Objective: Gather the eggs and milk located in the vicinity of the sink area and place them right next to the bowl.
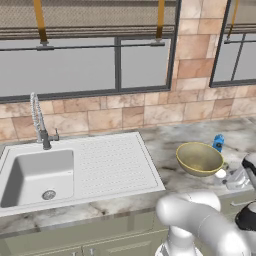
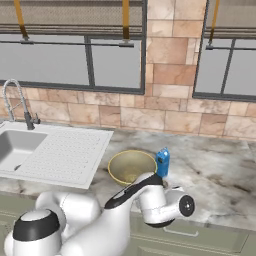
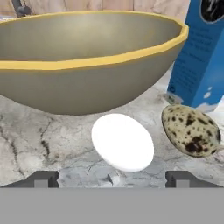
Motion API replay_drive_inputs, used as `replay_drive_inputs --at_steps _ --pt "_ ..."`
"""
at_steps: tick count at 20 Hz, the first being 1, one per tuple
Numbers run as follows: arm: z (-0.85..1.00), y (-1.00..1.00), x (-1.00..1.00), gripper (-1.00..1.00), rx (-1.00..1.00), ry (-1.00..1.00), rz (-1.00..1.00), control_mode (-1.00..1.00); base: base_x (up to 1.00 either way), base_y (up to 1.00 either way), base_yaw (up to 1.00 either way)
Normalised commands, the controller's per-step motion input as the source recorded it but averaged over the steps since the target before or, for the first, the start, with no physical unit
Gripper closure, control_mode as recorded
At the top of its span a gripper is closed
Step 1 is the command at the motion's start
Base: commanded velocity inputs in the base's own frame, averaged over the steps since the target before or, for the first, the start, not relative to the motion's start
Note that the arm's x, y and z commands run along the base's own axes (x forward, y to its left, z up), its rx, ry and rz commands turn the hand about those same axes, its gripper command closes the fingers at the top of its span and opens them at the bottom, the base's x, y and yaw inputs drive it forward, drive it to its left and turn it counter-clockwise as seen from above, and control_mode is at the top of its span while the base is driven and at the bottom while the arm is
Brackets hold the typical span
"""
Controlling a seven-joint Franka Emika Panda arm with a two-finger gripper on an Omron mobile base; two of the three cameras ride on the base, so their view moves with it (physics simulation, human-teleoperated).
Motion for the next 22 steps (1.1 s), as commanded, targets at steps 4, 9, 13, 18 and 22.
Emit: replay_drive_inputs --at_steps 4,9,13,18,22 --pt "0.74 0.0 -0.27 -1.0 0.0 -0.07 0.0 -1.0 0.0 0.0 0.0" --pt "1.0 -0.03 -0.35 -1.0 0.0 -0.12 0.0 -1.0 0.0 0.0 0.0" --pt "0.9 -0.17 -0.58 -1.0 0.0 -0.15 0.0 -1.0 0.0 0.0 0.0" --pt "0.78 -0.49 -0.6 -1.0 -0.05 -0.21 -0.04 -1.0 0.0 0.0 0.0" --pt "0.65 -0.67 -0.44 -1.0 -0.11 -0.25 -0.01 -1.0 0.0 0.0 0.0"
